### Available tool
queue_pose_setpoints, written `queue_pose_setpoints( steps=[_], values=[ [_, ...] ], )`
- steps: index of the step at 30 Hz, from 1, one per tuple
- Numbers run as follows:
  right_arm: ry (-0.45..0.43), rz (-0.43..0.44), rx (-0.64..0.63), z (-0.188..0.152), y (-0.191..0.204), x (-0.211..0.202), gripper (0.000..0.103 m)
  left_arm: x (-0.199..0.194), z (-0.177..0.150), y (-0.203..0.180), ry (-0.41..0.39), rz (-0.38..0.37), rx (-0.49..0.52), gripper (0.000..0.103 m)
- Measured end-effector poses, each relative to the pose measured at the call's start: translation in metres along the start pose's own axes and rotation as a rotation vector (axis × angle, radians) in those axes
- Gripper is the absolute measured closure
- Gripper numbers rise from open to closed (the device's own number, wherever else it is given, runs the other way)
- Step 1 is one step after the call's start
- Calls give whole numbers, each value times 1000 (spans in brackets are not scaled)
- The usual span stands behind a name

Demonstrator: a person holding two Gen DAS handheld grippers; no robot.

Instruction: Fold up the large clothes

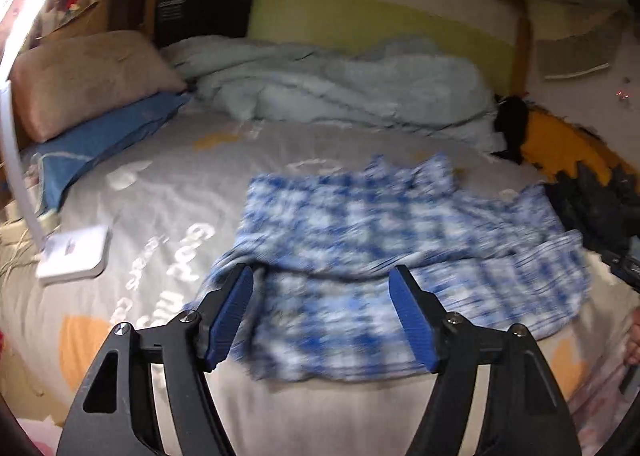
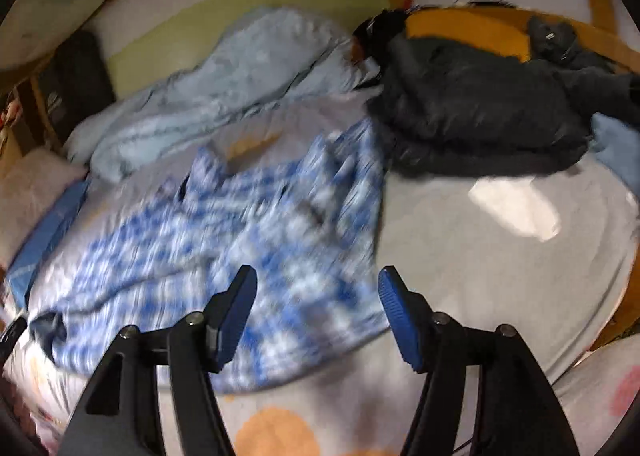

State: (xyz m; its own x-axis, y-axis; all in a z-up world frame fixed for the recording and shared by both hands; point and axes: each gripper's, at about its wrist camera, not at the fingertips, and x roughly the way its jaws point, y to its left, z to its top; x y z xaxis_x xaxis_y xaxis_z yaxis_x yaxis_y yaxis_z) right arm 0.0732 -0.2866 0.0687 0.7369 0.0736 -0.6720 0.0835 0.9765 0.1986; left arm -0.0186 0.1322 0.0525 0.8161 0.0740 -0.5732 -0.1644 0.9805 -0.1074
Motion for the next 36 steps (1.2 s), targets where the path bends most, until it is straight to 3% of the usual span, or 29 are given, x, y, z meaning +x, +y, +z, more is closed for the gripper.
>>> queue_pose_setpoints(
  steps=[4, 6, 8, 10, 14, 18, 23, 28, 30, 32, 34, 36],
  values=[
    [-16, 31, 31, 13, -9, -9, 43, -9, 21, -14, -53, -28, 13, 26],
    [-9, 53, 29, 22, -10, -10, 49, -8, 35, -18, -60, -35, 24, 25],
    [-5, 70, 27, 35, -9, -10, 76, -8, 53, -22, -85, -20, 42, 21],
    [-8, 110, 41, 54, -9, -10, 88, -12, 75, -27, -157, 27, 76, 16],
    [-8, 158, 31, 91, -4, 0, 88, -19, 117, -41, -290, 49, 118, 0],
    [10, 138, 19, 116, -3, 24, 87, -13, 132, -58, -361, 57, 142, 0],
    [91, 61, 9, 113, -11, 81, 85, 30, 114, -71, -312, 52, 219, 0],
    [254, 15, 81, 99, -29, 141, 85, 91, 94, -71, -173, 102, 258, 0],
    [275, -10, 89, 99, -32, 153, 85, 108, 90, -72, -141, 107, 264, 0],
    [298, -54, 98, 99, -35, 166, 78, 118, 85, -71, -117, 115, 266, 0],
    [320, -49, 148, 99, -39, 177, 78, 126, 78, -72, -93, 106, 266, 0],
    [334, -22, 169, 99, -38, 184, 97, 132, 73, -76, -73, 98, 281, 0]
  ],
)
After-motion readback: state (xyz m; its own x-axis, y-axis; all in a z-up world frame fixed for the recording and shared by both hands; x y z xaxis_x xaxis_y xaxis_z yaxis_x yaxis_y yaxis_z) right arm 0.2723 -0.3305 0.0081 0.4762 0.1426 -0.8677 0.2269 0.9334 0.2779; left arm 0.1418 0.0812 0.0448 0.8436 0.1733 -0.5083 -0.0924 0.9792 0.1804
